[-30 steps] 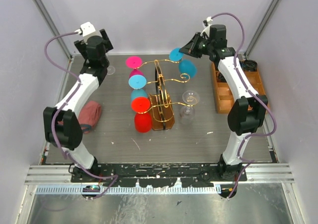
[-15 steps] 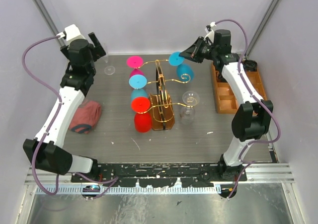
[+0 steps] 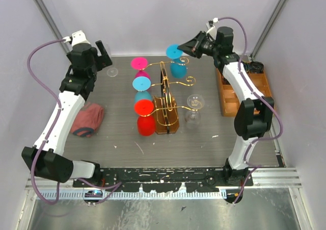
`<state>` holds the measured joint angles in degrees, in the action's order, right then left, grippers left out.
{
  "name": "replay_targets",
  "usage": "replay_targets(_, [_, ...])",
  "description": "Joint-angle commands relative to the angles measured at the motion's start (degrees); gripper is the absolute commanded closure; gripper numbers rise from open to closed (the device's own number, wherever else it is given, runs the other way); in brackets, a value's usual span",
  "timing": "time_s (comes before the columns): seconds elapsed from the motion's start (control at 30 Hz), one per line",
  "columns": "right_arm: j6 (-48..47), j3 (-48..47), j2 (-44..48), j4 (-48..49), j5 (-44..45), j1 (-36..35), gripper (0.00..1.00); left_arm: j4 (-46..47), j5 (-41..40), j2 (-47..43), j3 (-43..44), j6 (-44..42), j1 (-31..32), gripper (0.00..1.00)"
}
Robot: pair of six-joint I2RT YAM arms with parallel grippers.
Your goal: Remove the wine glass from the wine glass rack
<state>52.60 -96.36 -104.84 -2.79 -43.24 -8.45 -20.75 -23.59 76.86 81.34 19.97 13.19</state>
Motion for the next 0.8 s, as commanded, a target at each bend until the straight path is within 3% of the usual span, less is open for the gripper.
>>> replay_targets(0.0, [1.68,-9.04,-4.06,6.58,-0.94,-0.34,0.99,-1.69,3.96,-0.53,2.5,1.55,0.12,0.02])
replay_targets(0.17, [-8.5,-23.04,-9.32,2.19,-2.9,-0.55,0.99,-15.38,2.74,5.03,15.84,5.91,0.07,0.02])
replay_targets(0.27, [-13.7,-27.31,-10.19,2.66,-3.94,-0.65,0.99,-22.69,6.27,9.86,25.39,6.87,0.07,0.02])
replay_targets(0.5, [-19.25,-17.95,-4.06,26.65,-19.31,-4.43,0.99,-34.86,17.11,19.62,43.28,8.89,-0.05,0.02])
replay_targets(0.57, [-30.49,-12.36,1.3,22.94,-20.31,-7.7,0.99,-39.62,21.16,23.27,50.43,10.35,-0.54,0.02])
replay_targets(0.63, [-49.27,-9.01,6.44,10.47,-18.39,-11.55,0.99,-42.72,25.92,25.52,55.64,12.28,-1.32,0.02])
replay_targets(0.7, [-68.1,-7.88,10.56,-2.18,-12.53,-16.08,0.99,-39.92,31.13,23.98,53.4,14.89,-2.01,0.02])
replay_targets(0.77, [-78.26,-6.14,13.2,-6.83,-7.91,-19.24,0.99,-37.43,35.93,22.57,50.25,16.85,-2.67,0.02])
